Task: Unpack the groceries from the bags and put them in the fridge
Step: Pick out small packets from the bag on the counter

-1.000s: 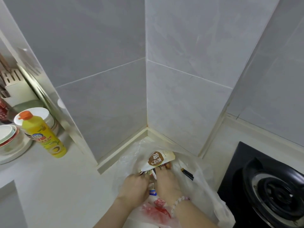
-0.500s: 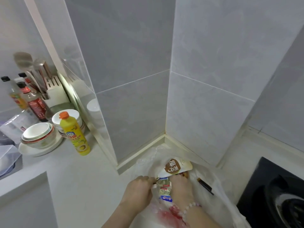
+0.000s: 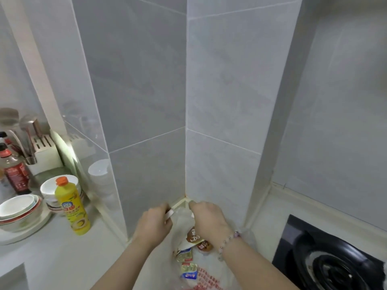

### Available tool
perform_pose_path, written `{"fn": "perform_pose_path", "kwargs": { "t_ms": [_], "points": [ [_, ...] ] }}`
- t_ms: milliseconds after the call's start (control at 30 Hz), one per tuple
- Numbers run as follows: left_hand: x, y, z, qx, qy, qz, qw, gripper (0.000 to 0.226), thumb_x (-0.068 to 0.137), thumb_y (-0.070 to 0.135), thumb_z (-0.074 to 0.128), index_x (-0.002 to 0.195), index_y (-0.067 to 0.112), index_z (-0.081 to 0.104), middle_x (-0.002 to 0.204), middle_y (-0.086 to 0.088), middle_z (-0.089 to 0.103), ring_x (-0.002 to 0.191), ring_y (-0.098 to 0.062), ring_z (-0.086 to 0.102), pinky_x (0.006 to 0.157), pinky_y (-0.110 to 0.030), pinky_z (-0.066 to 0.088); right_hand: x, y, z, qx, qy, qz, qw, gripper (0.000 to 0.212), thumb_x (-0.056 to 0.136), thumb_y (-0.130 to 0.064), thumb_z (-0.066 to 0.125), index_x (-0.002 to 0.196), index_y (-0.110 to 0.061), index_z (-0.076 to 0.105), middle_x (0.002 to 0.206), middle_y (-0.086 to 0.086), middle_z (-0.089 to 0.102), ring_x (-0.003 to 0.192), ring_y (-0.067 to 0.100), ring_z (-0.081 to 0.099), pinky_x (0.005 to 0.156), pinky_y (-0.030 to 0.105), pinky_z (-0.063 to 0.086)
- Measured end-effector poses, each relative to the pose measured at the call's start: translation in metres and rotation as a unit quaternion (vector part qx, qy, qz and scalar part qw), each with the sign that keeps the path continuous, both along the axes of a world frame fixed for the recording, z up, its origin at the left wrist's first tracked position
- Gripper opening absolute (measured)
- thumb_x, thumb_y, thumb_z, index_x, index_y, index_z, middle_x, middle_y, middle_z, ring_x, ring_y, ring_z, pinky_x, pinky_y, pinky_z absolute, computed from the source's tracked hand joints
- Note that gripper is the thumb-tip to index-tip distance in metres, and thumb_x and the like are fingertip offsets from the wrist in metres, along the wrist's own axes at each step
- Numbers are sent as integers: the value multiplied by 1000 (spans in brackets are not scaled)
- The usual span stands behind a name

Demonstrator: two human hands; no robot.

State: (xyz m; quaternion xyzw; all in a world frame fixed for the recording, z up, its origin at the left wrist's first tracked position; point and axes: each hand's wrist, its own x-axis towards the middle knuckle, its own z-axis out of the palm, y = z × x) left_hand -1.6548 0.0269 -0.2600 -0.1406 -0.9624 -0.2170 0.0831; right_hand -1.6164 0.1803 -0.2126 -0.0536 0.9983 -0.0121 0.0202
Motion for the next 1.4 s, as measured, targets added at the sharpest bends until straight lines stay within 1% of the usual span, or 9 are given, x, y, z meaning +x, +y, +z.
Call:
{"fn": "perform_pose_path", "kwargs": {
  "t_ms": [133,267,500,633,833,967,1133,1267,1400],
  "points": [
    [7,-18,29,-58,20,21,998,21,88,21,45,104,20,57,105,-3,66,100,-28,59,73,-31,42,7,1,36,36,49,31,998,26,84,3,50,103,-13,57,112,12,62,105,30,60,81,33,47],
    [35,-27,57,-109,44,23,993,25,86,17,46,109,19,57,110,-3,65,105,-26,57,77,-30,42,28,7,59,74,94,61,991,30,84,3,49,109,-9,60,112,10,63,104,29,61,79,32,47],
    [125,-18,84,-118,99,57,986,19,85,13,48,100,13,58,102,-6,65,98,-28,57,65,-29,33,98,17,82,81,139,116,980,28,84,2,52,106,-11,63,110,8,64,103,27,62,76,29,47],
    [187,-15,94,-114,107,97,983,21,83,13,51,102,13,60,101,-7,65,96,-30,58,69,-32,43,145,22,93,76,159,153,972,27,83,5,52,102,-10,64,106,8,65,99,27,63,71,29,44],
    [292,-34,126,-124,144,167,967,14,80,7,49,92,9,58,91,-8,61,90,-31,57,62,-33,39,207,-6,112,54,189,241,950,30,81,7,51,103,-10,63,106,10,64,100,30,62,72,31,46],
    [365,-52,155,-181,144,236,944,16,85,9,48,97,11,58,92,-6,60,92,-28,56,63,-32,36,253,-43,127,26,218,304,927,29,84,3,50,106,-11,62,110,9,62,104,29,61,76,31,47],
    [459,-90,194,-202,161,313,914,15,86,11,49,97,12,58,94,-7,63,87,-30,57,61,-29,31,320,-104,151,-18,248,387,888,29,84,6,49,105,-10,60,108,8,63,101,28,60,68,30,39],
    [552,-122,209,-231,153,388,879,16,89,14,50,102,11,59,97,-8,64,89,-32,58,66,-34,43,393,-155,160,-34,264,457,848,26,86,0,52,105,-13,62,108,7,62,102,28,60,71,29,41],
    [655,-147,214,-250,130,447,849,22,87,11,49,107,14,58,104,-4,64,92,-26,59,65,-28,37,480,-206,173,-65,265,529,804,28,86,1,51,108,-13,63,110,9,61,103,29,60,70,29,38]
  ]
}}
